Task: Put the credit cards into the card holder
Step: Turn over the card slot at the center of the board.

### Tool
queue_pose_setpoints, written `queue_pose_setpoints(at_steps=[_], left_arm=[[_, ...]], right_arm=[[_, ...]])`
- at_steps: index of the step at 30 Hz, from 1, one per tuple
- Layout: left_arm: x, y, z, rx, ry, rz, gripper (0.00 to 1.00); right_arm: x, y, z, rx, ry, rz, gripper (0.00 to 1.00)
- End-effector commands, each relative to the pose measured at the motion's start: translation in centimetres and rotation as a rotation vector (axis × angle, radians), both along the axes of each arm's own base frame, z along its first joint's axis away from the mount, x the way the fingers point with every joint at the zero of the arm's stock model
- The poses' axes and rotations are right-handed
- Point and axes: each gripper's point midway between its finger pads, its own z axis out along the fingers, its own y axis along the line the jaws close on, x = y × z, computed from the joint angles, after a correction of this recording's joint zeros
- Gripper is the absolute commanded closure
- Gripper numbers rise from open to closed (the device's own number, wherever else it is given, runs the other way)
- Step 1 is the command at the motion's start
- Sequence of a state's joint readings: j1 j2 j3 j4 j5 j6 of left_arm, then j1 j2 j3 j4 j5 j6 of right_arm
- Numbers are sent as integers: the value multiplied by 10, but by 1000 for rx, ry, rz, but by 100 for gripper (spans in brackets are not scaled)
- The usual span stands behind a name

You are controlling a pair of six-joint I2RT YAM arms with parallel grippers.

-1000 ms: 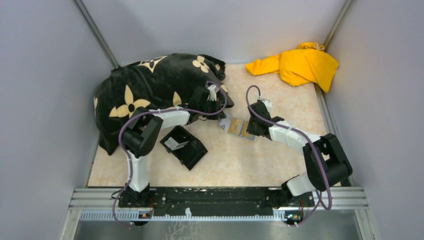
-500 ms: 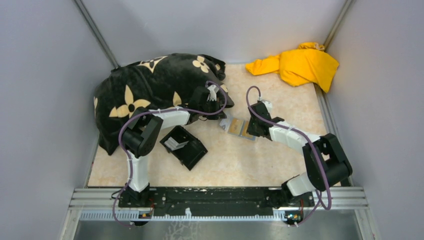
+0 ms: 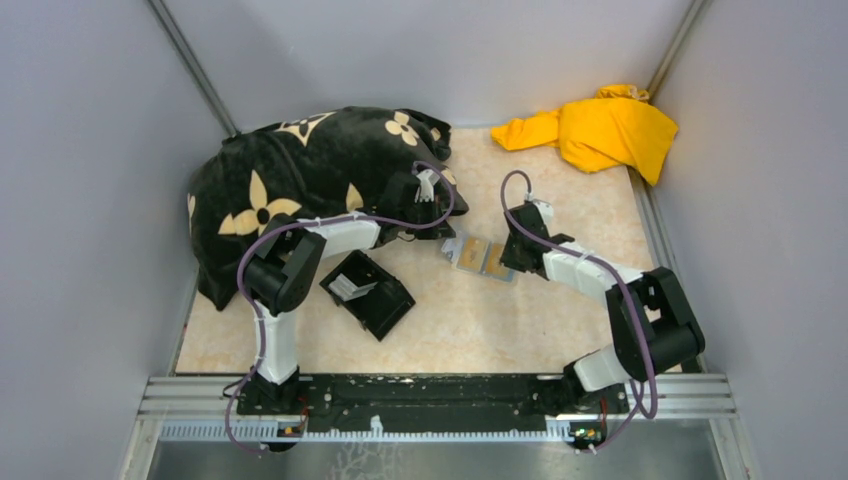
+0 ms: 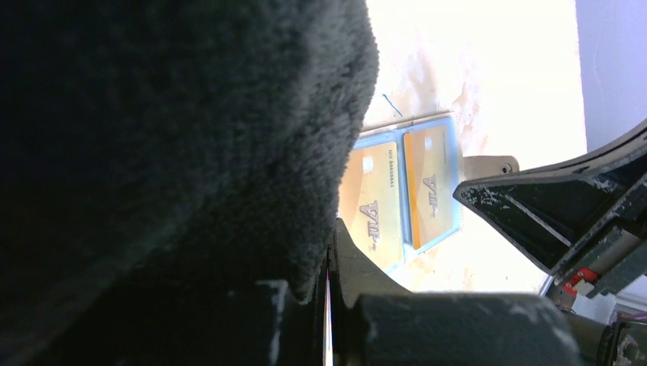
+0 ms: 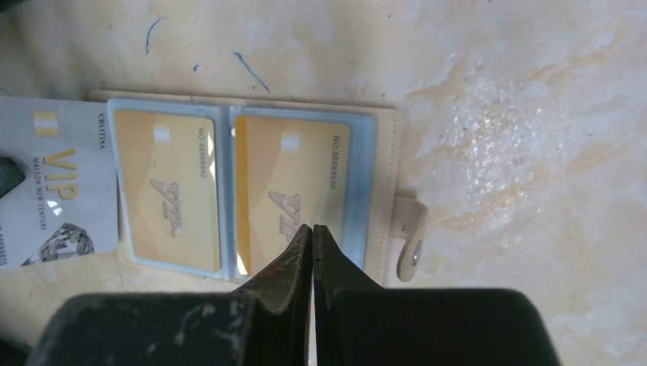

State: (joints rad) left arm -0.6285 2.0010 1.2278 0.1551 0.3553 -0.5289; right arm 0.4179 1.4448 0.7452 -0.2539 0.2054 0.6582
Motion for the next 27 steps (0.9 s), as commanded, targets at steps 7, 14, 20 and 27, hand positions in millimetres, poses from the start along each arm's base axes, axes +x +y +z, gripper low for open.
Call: queue_pose_setpoints(at_steps=[7,14,20,27], left_arm=[[-3,-11,10,-40,15,-34,100],[-4,-12,15,-47,15,-34,100],[-5,-14,24,-53,9,-38,100],[-7,-13,30,-50,4,-32,100]], right_arm=[[9,-21,0,-14,-26,-74,100],[7,-28,-6,-22,-12,-86,100],[6,-28,-10,-23,-2,-84,100],[7,-28,-13,-23,3,-81,100]])
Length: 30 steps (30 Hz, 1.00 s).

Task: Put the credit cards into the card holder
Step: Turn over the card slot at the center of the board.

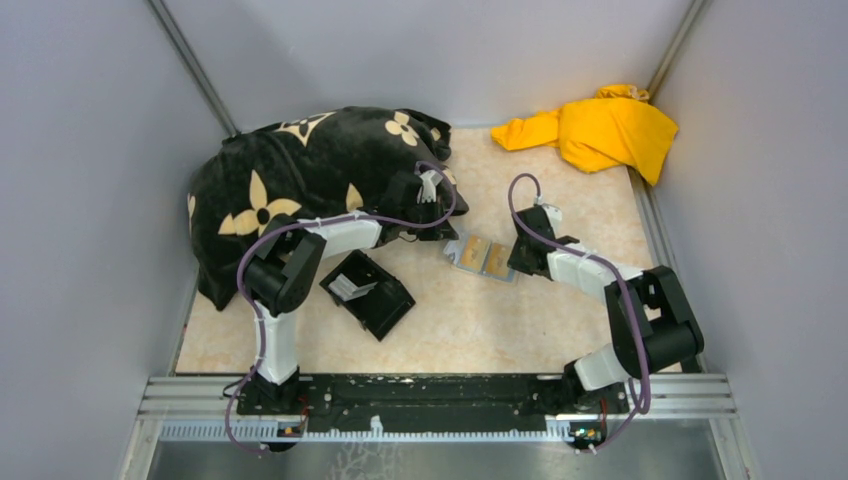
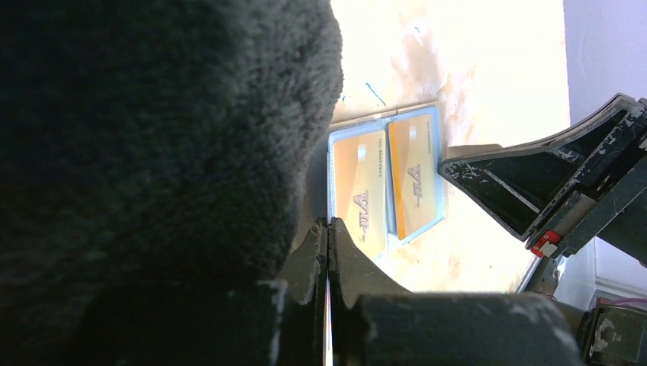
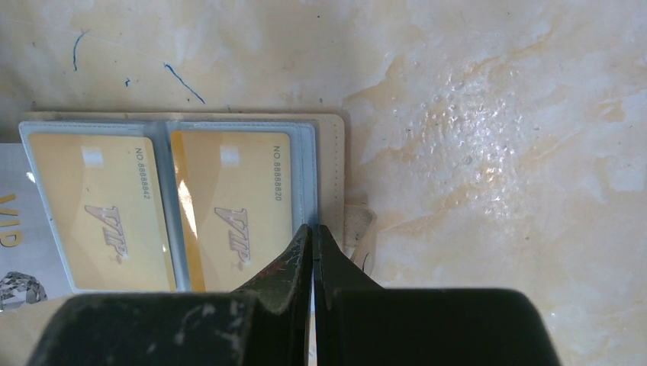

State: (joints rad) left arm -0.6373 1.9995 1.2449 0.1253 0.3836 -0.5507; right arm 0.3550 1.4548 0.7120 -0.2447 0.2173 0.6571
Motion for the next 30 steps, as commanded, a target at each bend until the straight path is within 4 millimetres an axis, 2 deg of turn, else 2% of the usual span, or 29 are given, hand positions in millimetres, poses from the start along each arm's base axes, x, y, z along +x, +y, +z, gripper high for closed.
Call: queue_pose_setpoints(at_steps=[1,12,30], left_arm=[[0,-8,26,-36,-31,-12,100],[5,-1,29,1,-50,26,100],[6,-1,31,0,-46,32,100]], right_arm=[[8,-2,0,0,-24,-12,100],[7,-1,-5,4,-14,-6,100],[5,-1,-10,7,-6,-4,100]])
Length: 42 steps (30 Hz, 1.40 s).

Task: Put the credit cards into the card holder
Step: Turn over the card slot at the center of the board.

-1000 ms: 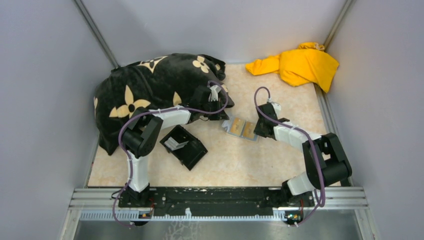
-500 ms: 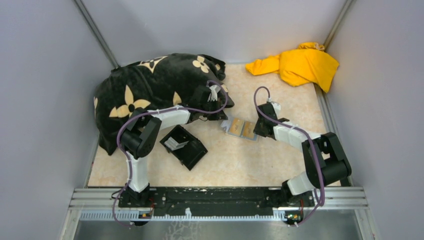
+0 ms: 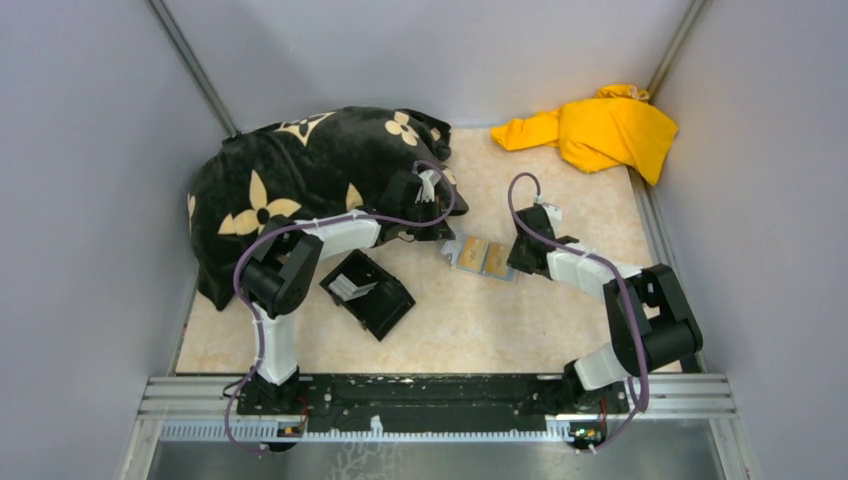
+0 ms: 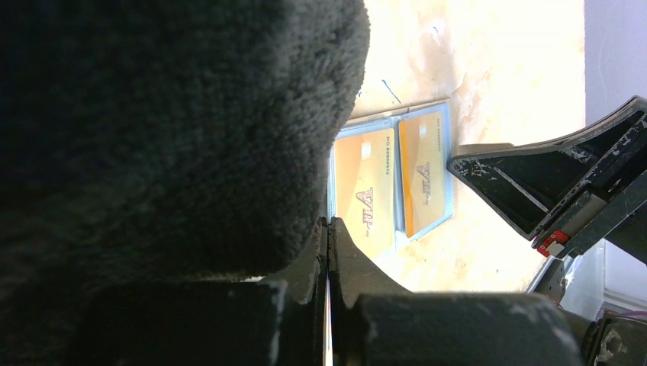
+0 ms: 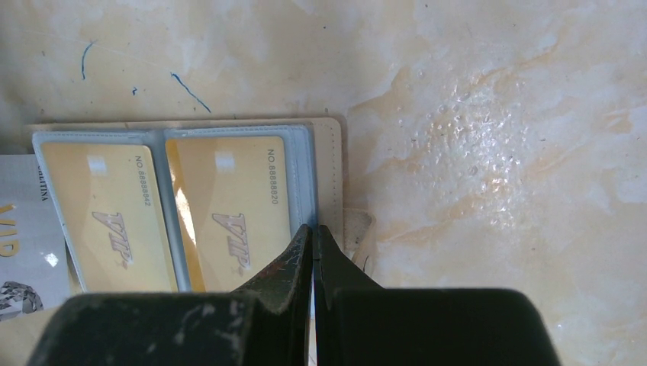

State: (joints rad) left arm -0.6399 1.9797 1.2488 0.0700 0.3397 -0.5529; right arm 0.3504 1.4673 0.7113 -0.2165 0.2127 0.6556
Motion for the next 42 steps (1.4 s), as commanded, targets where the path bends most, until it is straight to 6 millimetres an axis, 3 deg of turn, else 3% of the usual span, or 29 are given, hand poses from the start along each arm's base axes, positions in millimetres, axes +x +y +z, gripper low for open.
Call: queue_pose_setpoints(at_steps=[1,24,42], left_arm=[[7,-8,32,-38,-61,0,100],[3,2,13,-49,-9,127,100],[-2,4,13,-104,-2,163,100]], right_arm=[[0,-2,-10,1,9,-2,100],[-1,-1,-14,5,17,-1,100],[-3,-1,-18,8,25,3,100]])
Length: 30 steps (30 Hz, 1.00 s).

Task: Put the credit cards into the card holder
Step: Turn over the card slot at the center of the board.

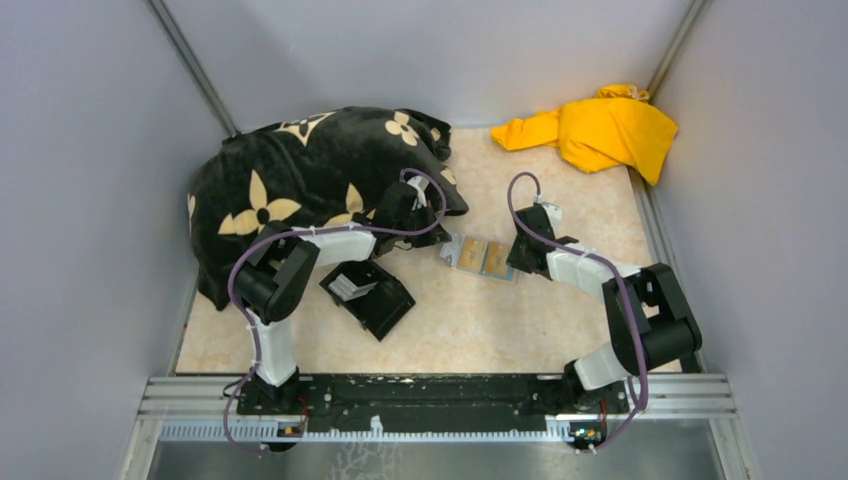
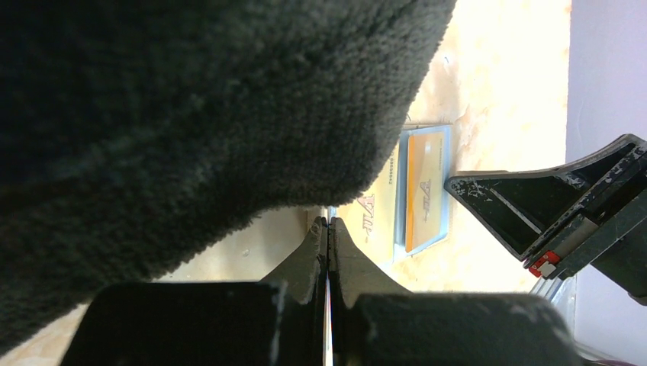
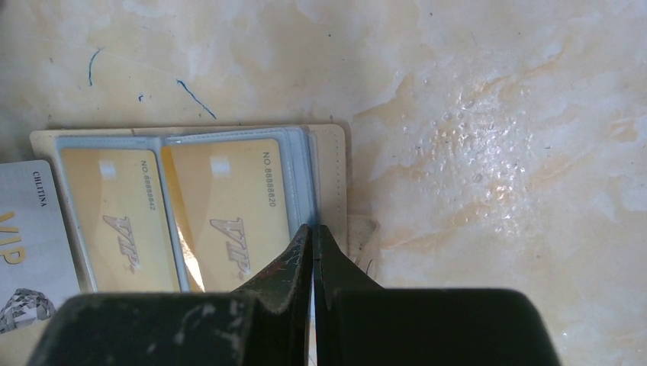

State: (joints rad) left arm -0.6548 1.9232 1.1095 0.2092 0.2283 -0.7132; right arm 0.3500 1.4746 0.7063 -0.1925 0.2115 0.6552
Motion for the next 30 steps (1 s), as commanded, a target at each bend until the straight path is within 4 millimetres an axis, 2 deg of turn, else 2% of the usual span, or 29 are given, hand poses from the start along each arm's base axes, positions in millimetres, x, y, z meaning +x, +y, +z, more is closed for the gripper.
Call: queue_pose_setpoints(at_steps=[1,7,30], left_arm=[[1,-6,15,-48,-30,-3,100],[1,-8,15,-61,-38,-6,100],[-1,-2,-11,2,-57,-16,100]], right_arm=[[-6,-2,-17,2,36,3,100],[-5,-1,-18,3,38,4,100],[-7,0,-22,4,48,15,100]])
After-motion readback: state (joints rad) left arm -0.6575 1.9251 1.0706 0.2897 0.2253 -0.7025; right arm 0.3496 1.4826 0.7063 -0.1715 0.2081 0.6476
